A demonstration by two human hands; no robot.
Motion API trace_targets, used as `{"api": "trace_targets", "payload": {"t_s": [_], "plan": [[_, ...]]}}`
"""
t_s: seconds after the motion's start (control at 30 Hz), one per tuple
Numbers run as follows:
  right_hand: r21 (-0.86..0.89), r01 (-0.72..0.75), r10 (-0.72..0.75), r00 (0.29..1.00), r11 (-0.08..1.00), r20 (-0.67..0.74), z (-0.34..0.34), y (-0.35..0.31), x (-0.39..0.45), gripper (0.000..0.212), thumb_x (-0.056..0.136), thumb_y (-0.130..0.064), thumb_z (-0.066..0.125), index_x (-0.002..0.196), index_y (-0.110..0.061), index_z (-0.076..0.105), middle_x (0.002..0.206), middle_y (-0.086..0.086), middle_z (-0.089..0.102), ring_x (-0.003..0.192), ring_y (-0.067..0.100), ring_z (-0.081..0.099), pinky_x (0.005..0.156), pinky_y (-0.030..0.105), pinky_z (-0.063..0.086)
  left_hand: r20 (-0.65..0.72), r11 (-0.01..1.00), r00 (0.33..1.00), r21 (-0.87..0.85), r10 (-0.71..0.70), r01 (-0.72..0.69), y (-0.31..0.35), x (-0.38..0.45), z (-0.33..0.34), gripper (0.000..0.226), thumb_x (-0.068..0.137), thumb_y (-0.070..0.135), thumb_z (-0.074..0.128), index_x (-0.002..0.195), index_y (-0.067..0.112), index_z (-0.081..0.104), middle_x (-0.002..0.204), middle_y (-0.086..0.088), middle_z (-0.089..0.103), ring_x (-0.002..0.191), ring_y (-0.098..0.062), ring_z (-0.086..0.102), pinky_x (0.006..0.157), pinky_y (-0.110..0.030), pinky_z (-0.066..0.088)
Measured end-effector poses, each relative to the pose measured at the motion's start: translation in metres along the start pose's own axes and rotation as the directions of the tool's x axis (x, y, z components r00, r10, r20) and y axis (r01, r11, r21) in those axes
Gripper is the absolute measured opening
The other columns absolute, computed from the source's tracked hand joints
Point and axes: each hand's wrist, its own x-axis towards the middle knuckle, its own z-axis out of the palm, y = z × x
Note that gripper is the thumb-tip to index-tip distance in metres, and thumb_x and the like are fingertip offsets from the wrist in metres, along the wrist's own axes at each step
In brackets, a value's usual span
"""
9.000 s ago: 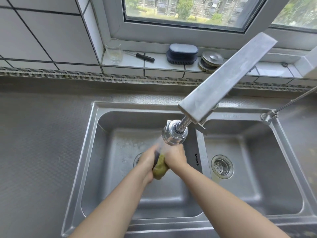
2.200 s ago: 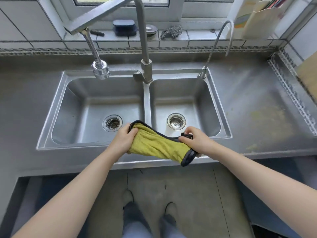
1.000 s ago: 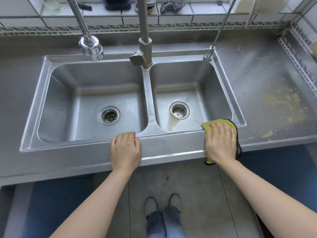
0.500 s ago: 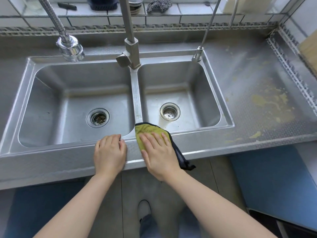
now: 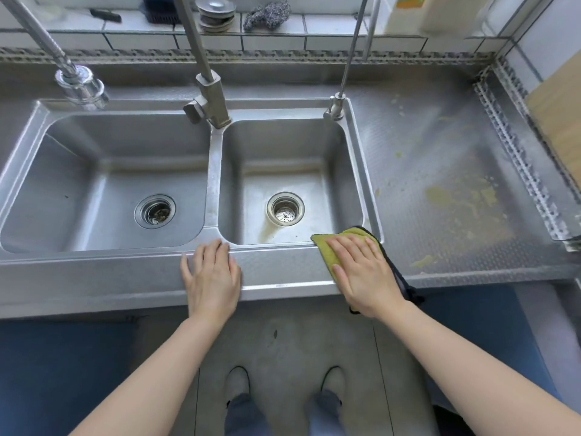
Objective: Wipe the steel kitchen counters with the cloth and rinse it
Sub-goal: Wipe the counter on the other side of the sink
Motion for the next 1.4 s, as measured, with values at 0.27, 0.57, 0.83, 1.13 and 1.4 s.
{"api": "trace_targets", "payload": {"t_s": [0.27,0.57,0.83,1.13,1.4], "plan": [[-0.042,0.022,-0.023,0.999,0.999,-0.023,-0.009,0.099,-0.031,0.059,0.1,-0.04,0.021,0.154,-0.019,0.023,0.162,-0.003,0.017,0.15,0.015,0.012,0.122,0.041,0.014,-0.021,0.997,0.998,-0.041,0.065,-0.066,0.068,0.002,0.013,0.027,0.095,0.016,0.05,0.117,0.009,0.063,0.129,-0.007,0.058,0.126,-0.027,0.046,0.116,-0.052,0.017],[-0.002,-0.289,0.288,0.954,0.957,-0.082,0.002,0.073,-0.016,0.063,0.097,-0.043,0.019,0.156,-0.024,0.013,0.164,-0.004,0.005,0.151,0.028,0.0,0.121,0.05,0.001,0.058,0.999,0.998,0.049,0.003,-0.005,0.134,0.002,0.043,0.057,0.092,0.047,0.023,0.126,0.025,0.063,0.134,0.01,0.058,0.134,-0.015,0.041,0.117,-0.046,0.004],[-0.021,-0.087,0.087,0.996,0.996,-0.012,-0.004,0.074,0.031,0.056,0.101,-0.043,0.019,0.154,-0.024,0.024,0.163,-0.007,0.013,0.151,0.015,0.001,0.121,0.043,-0.004,0.014,0.999,1.0,0.041,0.021,-0.021,0.135,0.001,0.041,0.049,0.09,0.045,0.026,0.099,0.023,0.068,0.103,0.008,0.07,0.104,-0.019,0.058,0.108,-0.047,0.024],[-0.07,-0.214,0.209,0.976,0.974,-0.067,-0.017,0.086,0.135,0.056,0.1,-0.033,0.031,0.155,-0.025,0.021,0.164,-0.01,0.006,0.151,0.018,0.0,0.121,0.047,0.0,-0.012,0.996,0.998,0.058,0.061,-0.06,0.131,0.005,0.047,0.039,0.09,0.042,0.035,0.094,0.024,0.069,0.094,0.007,0.07,0.093,-0.02,0.06,0.098,-0.044,0.031],[0.087,-0.291,0.296,0.954,0.953,-0.049,-0.005,0.076,0.022,0.06,0.101,-0.034,0.026,0.156,-0.032,0.003,0.164,-0.007,-0.004,0.151,0.02,-0.008,0.122,0.047,-0.002,0.024,0.996,0.997,0.048,0.069,-0.07,0.132,0.003,0.041,0.042,0.089,0.041,0.034,0.094,0.021,0.07,0.092,0.003,0.071,0.091,-0.023,0.06,0.094,-0.044,0.032]]}}
